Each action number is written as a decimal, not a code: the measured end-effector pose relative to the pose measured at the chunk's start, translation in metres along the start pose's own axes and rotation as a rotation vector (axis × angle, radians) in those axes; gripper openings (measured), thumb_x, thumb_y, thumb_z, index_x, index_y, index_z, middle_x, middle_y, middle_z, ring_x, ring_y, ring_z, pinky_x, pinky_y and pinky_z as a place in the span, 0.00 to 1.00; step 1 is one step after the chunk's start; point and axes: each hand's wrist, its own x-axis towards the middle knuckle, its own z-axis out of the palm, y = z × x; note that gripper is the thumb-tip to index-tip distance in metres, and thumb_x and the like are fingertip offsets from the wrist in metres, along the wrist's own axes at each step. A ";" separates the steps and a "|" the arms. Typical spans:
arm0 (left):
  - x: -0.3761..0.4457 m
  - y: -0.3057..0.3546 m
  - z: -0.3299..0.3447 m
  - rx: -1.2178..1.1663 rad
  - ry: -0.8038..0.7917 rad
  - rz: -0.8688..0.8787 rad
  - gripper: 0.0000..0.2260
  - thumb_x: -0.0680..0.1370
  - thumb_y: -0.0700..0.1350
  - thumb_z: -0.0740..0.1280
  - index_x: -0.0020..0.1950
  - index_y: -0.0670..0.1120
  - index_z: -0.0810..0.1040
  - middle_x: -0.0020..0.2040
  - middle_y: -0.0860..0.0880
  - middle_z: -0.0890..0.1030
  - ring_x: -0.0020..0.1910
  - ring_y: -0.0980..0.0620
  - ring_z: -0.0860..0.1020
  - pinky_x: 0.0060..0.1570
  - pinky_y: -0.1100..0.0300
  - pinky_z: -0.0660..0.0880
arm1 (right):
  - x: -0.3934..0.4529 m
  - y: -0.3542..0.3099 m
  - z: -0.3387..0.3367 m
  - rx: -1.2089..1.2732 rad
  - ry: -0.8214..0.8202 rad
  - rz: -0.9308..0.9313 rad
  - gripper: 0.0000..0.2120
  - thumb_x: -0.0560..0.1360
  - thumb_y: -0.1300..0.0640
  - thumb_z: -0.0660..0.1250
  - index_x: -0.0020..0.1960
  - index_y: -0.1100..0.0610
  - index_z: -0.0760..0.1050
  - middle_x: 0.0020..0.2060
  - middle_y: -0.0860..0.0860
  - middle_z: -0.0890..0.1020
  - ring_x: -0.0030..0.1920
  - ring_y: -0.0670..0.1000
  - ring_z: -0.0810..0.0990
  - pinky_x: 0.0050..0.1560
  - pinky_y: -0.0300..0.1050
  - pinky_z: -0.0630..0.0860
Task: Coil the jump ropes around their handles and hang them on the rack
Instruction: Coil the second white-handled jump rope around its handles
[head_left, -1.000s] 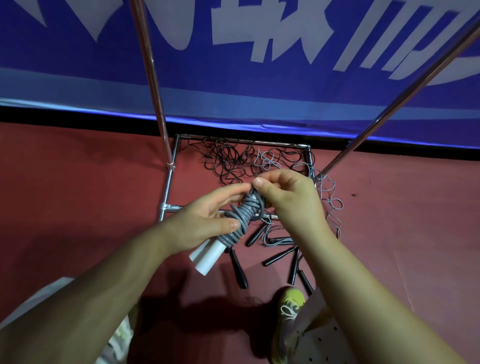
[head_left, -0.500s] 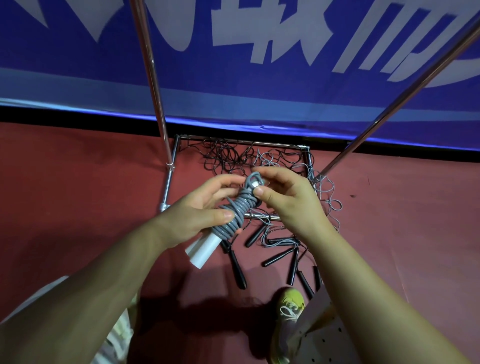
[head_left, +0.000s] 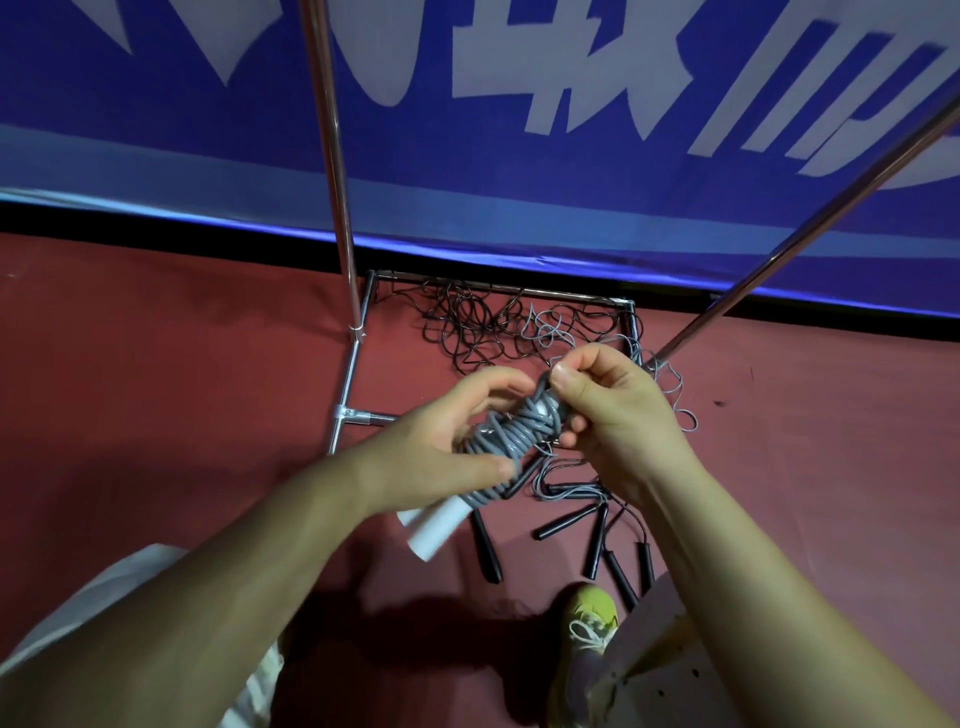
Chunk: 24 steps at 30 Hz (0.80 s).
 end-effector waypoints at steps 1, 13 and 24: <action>0.000 0.000 0.002 -0.015 0.003 0.002 0.24 0.68 0.48 0.68 0.63 0.54 0.68 0.61 0.52 0.73 0.62 0.58 0.72 0.60 0.62 0.68 | 0.000 -0.001 0.001 0.001 0.014 -0.006 0.06 0.65 0.59 0.69 0.38 0.57 0.71 0.25 0.50 0.71 0.20 0.42 0.66 0.20 0.34 0.67; -0.003 0.005 -0.009 -0.157 -0.002 -0.013 0.23 0.68 0.49 0.69 0.63 0.57 0.72 0.57 0.58 0.78 0.62 0.53 0.73 0.60 0.44 0.73 | 0.002 -0.004 -0.020 0.130 -0.321 0.013 0.17 0.54 0.50 0.82 0.40 0.53 0.84 0.29 0.50 0.79 0.25 0.43 0.74 0.28 0.37 0.76; -0.001 0.004 -0.009 -0.057 0.016 -0.001 0.21 0.69 0.48 0.68 0.61 0.56 0.73 0.57 0.57 0.78 0.61 0.61 0.73 0.57 0.63 0.73 | -0.002 -0.009 -0.009 -0.142 -0.184 0.051 0.10 0.72 0.54 0.65 0.37 0.61 0.72 0.25 0.49 0.75 0.24 0.45 0.70 0.27 0.40 0.76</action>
